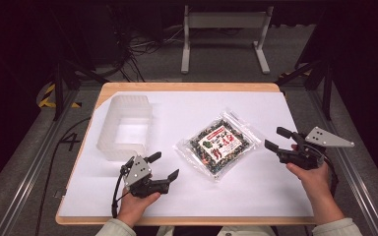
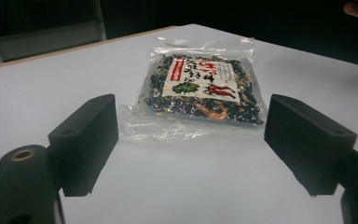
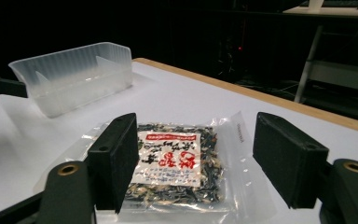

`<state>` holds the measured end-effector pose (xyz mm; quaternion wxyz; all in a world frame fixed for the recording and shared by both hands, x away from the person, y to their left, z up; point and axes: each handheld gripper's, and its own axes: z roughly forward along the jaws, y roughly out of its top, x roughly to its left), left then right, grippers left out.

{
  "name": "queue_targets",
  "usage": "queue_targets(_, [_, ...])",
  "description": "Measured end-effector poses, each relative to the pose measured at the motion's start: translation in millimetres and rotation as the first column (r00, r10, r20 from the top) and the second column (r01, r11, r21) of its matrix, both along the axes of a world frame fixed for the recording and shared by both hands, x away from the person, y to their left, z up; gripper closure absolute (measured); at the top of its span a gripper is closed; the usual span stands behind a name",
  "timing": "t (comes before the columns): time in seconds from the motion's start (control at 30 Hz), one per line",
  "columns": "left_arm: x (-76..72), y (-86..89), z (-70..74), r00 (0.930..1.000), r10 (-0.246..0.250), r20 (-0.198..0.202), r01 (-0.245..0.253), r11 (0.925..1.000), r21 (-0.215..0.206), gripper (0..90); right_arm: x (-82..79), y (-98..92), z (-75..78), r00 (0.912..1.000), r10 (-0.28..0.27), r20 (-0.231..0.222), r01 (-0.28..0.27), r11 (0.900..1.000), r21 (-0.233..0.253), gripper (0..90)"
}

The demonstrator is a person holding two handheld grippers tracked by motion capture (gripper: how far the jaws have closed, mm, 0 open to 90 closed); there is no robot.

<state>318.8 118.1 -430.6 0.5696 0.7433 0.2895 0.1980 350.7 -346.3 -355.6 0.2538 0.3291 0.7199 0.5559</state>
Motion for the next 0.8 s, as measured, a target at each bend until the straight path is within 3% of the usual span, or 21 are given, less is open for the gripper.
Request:
queue_targets(0.1, [-1.2, -2.6, -0.4, 1.0, -0.008, -0.002, 0.008, 1.0, 0.006, 18.3, 9.3, 3.5, 2.7, 0.9999, -0.006, 0.011, 0.005, 1.0, 0.009, 31.7])
queue_targets(0.33, [-1.6, -3.1, 0.2, 0.9999, -0.007, 0.01, 0.006, 0.9999, 0.015, 18.5, 38.0, 3.3, 1.0, 0.9985, -0.037, -0.041, 0.038, 0.999, 0.035, 32.8])
queue_targets(0.67, [0.7, -3.8, -1.2, 0.9998, 0.021, 0.002, -0.021, 0.999, 0.039, 20.3, 59.0, 2.6, -6.7, 0.994, -0.086, -0.068, 0.088, 0.995, 0.041, 36.3])
queue_targets(0.73, [2.1, -4.8, -2.5, 0.9994, 0.034, -0.011, -0.033, 0.9983, 0.049, 20.3, 62.5, 1.9, -9.1, 0.9909, -0.1, -0.09, 0.103, 0.994, 0.03, 39.2])
queue_targets(0.8, [3.5, -5.3, -4.1, 0.9991, 0.033, -0.027, -0.031, 0.9982, 0.051, 20.2, 66.5, 0.7, -12.3, 0.9836, -0.111, -0.142, 0.114, 0.993, 0.013, 40.0])
